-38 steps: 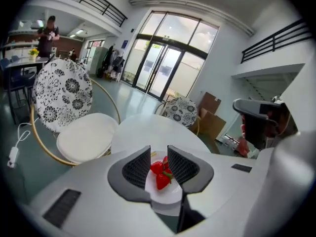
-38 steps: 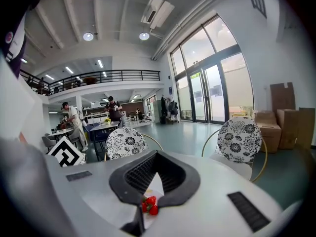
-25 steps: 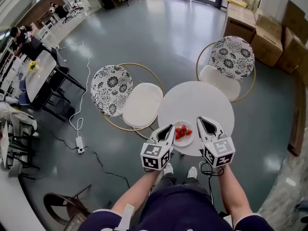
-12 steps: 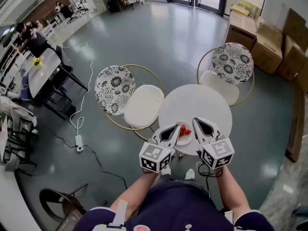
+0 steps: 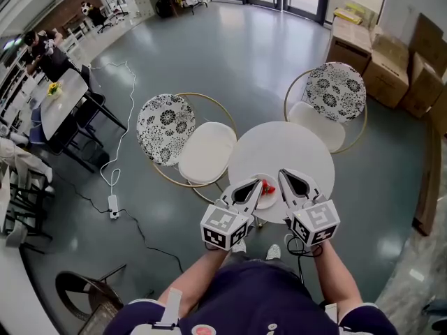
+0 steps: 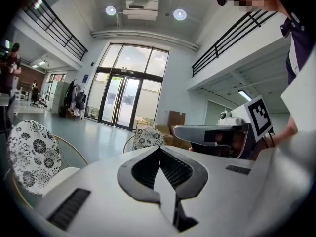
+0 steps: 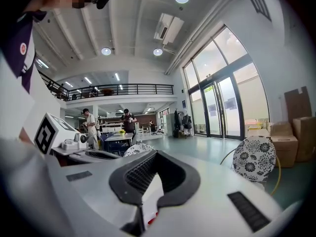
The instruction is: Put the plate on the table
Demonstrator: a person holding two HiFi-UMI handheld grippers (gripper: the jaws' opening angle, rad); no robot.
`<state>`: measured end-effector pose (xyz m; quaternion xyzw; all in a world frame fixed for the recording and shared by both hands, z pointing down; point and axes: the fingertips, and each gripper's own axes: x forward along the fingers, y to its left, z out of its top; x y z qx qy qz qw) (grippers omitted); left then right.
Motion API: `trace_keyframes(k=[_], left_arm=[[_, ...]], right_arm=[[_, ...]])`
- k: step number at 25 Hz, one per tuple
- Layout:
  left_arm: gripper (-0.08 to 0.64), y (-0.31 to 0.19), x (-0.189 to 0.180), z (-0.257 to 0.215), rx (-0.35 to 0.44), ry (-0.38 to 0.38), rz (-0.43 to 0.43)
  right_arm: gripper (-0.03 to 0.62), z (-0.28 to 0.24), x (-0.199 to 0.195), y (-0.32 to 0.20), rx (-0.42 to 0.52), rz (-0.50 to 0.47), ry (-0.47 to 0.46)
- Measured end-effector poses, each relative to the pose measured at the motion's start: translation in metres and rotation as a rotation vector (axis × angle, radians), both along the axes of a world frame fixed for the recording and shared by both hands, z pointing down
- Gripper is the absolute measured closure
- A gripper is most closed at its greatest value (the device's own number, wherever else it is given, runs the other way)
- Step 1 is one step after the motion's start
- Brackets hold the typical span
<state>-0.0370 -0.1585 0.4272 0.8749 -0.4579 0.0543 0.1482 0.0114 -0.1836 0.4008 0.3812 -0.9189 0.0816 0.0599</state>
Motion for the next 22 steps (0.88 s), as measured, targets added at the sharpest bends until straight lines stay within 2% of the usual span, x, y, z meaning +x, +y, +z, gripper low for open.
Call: trace_keyframes(k=[22], left_arm=[[0.554, -0.0029, 0.0085, -0.0047, -0.017, 0.027, 0.012]], right_arm=[[0.589, -0.0102, 0.0065, -0.0062, 0.011, -0.004, -0.022]])
